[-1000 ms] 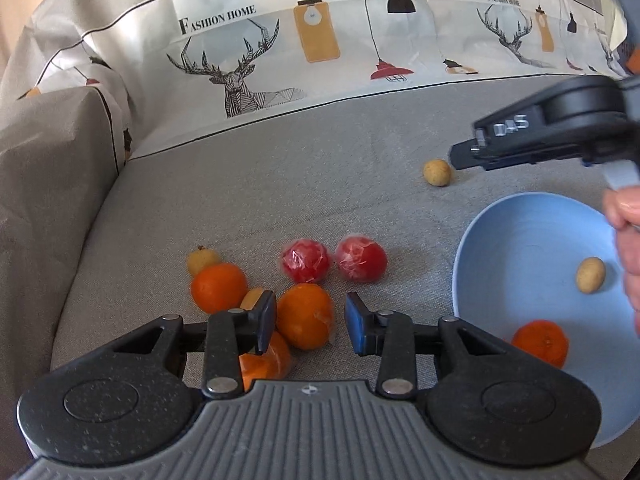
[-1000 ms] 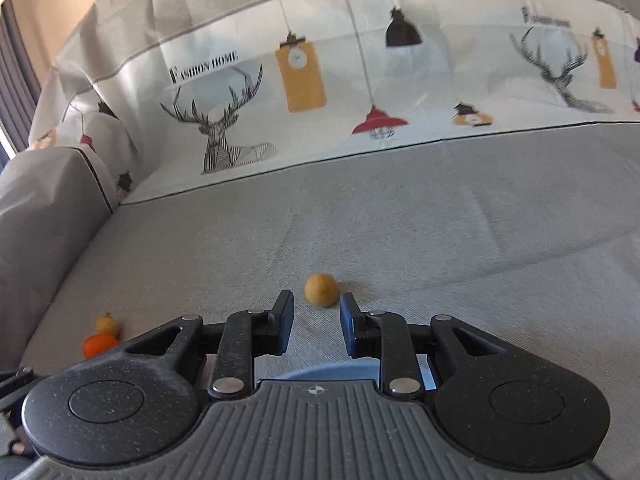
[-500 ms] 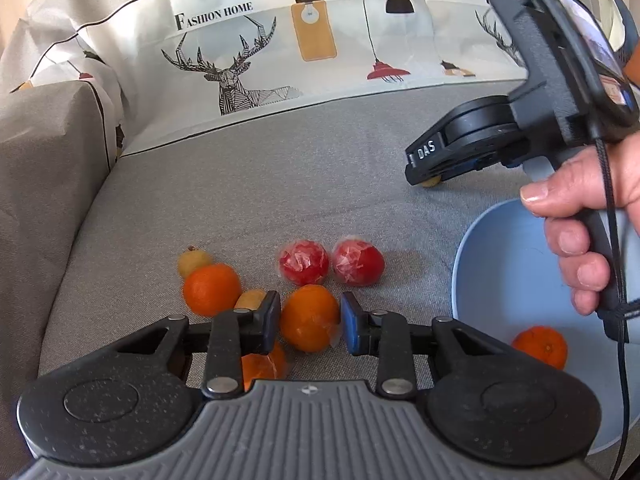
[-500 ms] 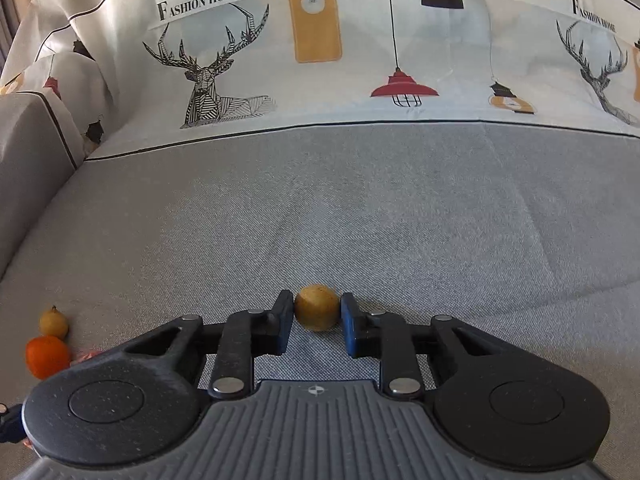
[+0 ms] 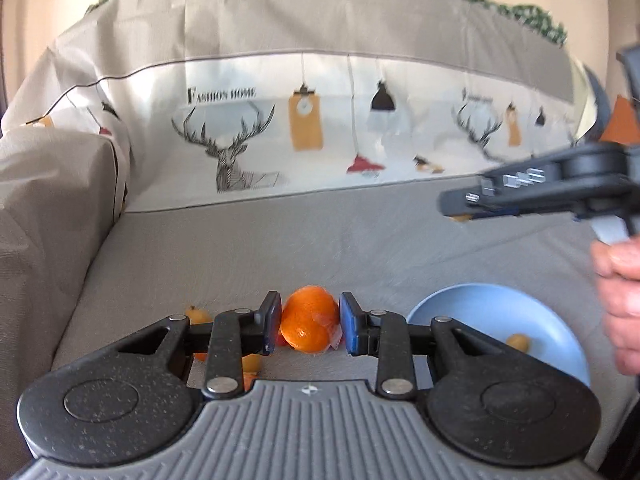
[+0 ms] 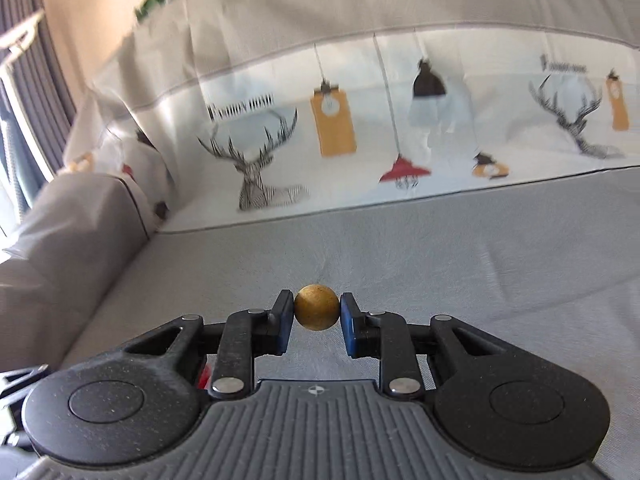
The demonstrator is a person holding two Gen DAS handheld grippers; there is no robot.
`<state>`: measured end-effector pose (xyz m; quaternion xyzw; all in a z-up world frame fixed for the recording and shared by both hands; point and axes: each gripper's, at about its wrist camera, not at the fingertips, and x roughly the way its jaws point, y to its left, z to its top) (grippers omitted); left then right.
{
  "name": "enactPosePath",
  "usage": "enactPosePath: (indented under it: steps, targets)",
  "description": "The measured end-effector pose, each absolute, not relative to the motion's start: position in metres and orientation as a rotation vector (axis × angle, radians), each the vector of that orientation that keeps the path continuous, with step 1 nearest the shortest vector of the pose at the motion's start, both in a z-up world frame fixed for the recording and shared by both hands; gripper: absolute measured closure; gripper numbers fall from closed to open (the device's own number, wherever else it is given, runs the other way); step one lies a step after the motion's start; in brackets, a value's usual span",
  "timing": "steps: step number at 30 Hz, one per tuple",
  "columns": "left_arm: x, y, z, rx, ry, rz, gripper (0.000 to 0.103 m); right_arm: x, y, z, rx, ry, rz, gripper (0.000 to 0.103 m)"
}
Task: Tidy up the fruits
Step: 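Carry both fruits over the plate and open both tools to release them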
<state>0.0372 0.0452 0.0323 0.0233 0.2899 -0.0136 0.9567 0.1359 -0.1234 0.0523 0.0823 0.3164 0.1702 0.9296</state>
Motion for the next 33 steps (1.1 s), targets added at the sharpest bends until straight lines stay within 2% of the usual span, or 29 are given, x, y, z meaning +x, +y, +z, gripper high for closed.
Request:
enactPosePath:
  steps: [5, 13, 33]
  targets:
    - [0.018, 0.045, 0.046, -0.055, 0.582, -0.054, 0.068, 0.082, -0.158, 0.07, 0.197, 0.612, 0.343, 0.077]
    - [-0.019, 0.042, 0.057, -0.232, 0.592, -0.124, 0.068, 0.013, -0.189, 0.048, 0.238, 0.658, 0.311, 0.077]
    - [-0.012, -0.005, 0.031, -0.043, 0.634, -0.247, 0.068, 0.009, -0.194, 0.033, 0.174, 0.682, 0.283, 0.077]
